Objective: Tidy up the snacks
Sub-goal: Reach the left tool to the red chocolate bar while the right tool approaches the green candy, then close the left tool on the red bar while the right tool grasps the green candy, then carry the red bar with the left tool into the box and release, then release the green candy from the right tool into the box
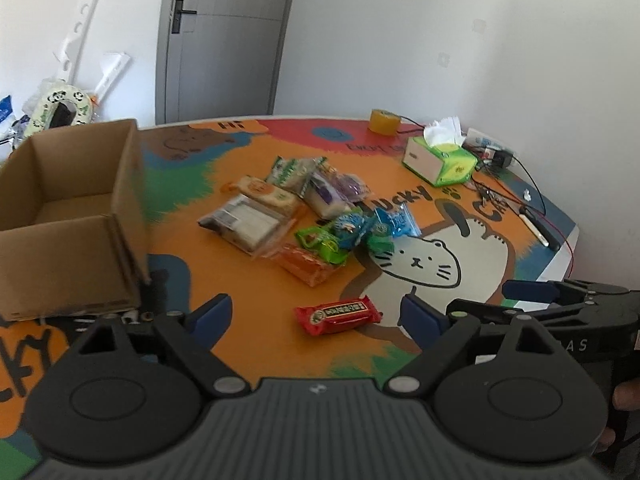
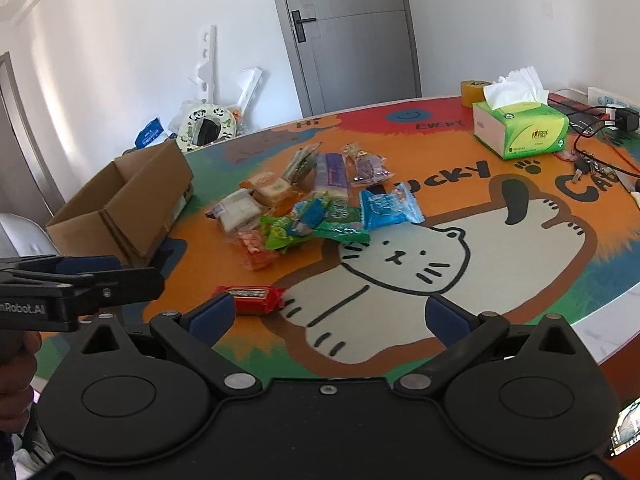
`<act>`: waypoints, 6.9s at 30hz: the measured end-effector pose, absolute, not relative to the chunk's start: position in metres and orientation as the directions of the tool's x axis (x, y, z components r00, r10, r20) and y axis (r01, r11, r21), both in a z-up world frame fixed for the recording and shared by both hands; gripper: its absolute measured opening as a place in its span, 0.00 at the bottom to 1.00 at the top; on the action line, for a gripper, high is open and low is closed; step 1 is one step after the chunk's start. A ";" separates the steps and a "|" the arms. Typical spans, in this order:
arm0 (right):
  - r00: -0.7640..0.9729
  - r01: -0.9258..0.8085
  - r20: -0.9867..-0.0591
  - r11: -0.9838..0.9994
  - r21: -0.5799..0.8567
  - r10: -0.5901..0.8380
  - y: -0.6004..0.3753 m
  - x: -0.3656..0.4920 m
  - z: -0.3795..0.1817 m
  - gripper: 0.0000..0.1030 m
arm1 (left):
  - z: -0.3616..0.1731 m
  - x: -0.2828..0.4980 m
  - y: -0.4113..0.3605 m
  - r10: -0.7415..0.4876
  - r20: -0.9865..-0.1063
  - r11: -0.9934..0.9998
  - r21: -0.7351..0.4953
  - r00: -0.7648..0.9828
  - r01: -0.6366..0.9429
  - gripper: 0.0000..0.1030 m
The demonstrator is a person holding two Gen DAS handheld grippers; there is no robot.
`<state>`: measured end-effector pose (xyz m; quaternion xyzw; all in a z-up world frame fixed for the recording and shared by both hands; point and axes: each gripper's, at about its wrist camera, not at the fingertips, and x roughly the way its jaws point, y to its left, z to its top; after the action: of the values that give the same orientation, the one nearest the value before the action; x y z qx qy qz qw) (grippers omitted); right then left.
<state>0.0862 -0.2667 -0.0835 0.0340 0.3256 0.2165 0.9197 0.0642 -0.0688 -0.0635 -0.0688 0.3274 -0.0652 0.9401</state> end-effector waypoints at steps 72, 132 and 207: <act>0.627 -0.403 -0.580 0.854 0.330 0.520 -0.257 0.158 -0.116 0.48 | -0.116 0.107 -0.067 -0.044 -0.680 0.997 -0.082 0.732 -0.016 0.45; 0.585 -0.642 -0.411 0.709 0.292 0.699 -0.129 0.152 -0.015 0.36 | -0.010 0.087 0.033 0.093 -0.396 0.971 -0.168 0.914 -0.172 0.14; 0.725 -0.443 -0.400 0.824 0.352 0.561 -0.226 0.168 -0.043 1.00 | -0.023 0.098 0.008 0.105 -0.449 0.962 -0.182 0.887 -0.205 0.89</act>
<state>0.1679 -0.2264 -0.0429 0.1168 0.2518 0.2723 0.9213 0.0979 0.0084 -0.0227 -0.1127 0.2234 0.0803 0.9649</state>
